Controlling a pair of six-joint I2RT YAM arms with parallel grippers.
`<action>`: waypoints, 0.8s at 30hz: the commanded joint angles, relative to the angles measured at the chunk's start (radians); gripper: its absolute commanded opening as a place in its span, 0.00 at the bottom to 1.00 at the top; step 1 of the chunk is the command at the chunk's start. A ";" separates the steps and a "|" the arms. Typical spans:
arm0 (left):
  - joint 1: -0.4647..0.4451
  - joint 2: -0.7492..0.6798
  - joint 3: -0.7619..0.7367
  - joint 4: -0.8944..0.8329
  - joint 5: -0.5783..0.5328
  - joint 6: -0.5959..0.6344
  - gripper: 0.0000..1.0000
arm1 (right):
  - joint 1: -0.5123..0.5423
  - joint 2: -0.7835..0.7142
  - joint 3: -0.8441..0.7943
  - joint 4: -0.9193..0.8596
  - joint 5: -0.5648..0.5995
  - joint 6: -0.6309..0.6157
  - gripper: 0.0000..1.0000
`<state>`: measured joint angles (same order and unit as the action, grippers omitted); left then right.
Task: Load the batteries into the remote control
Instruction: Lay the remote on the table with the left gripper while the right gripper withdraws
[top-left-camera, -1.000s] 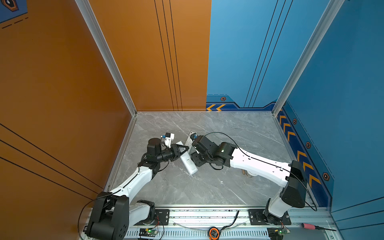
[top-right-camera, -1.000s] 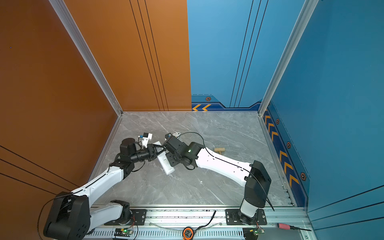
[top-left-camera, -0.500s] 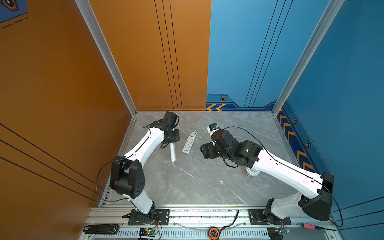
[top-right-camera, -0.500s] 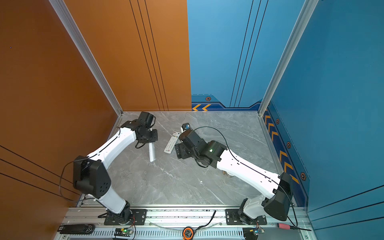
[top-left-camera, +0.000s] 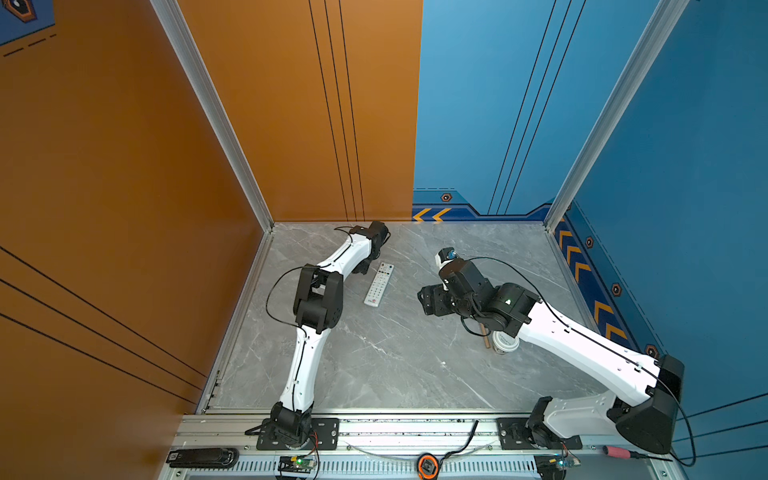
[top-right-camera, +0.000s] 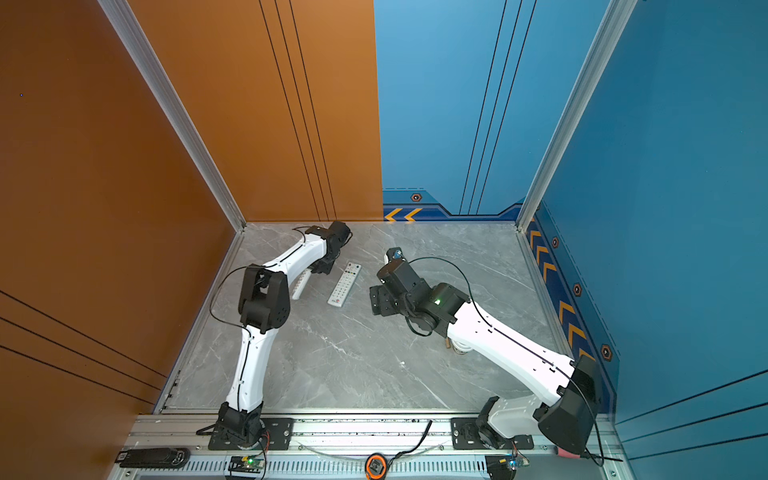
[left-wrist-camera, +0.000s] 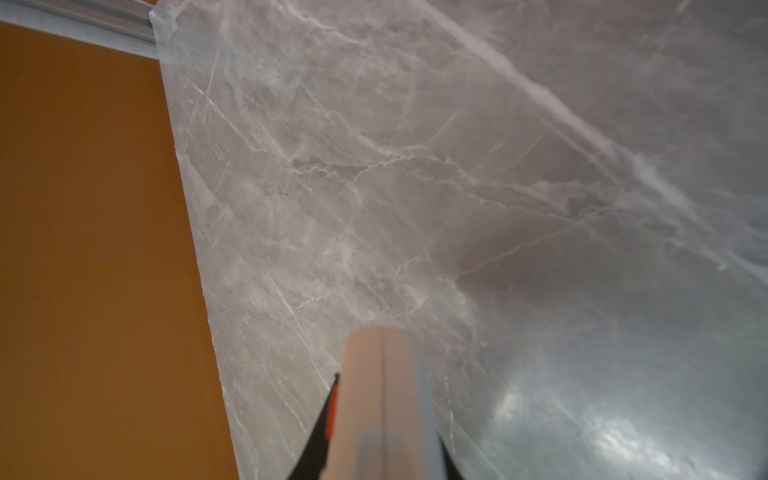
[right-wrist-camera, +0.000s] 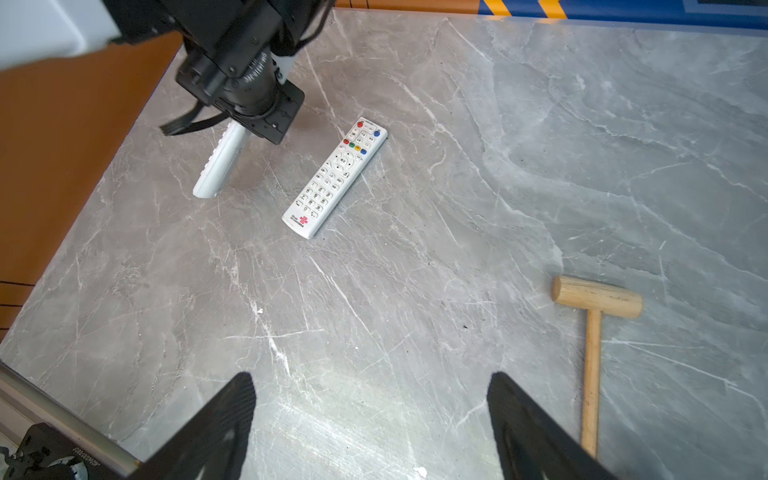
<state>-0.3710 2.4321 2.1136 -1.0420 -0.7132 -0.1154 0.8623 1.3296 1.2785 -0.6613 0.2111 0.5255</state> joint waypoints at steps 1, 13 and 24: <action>-0.023 0.060 0.091 -0.086 -0.102 0.039 0.09 | -0.004 -0.032 -0.028 -0.001 0.003 0.031 0.86; -0.039 0.086 0.143 -0.104 0.101 -0.036 0.68 | -0.045 -0.018 -0.018 0.000 0.007 0.006 0.86; -0.073 -0.420 -0.182 -0.071 0.288 -0.116 0.98 | -0.112 -0.037 -0.042 -0.013 0.161 -0.086 1.00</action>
<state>-0.4259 2.1921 2.0365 -1.1149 -0.5259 -0.1825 0.7784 1.3163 1.2514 -0.6617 0.2703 0.4885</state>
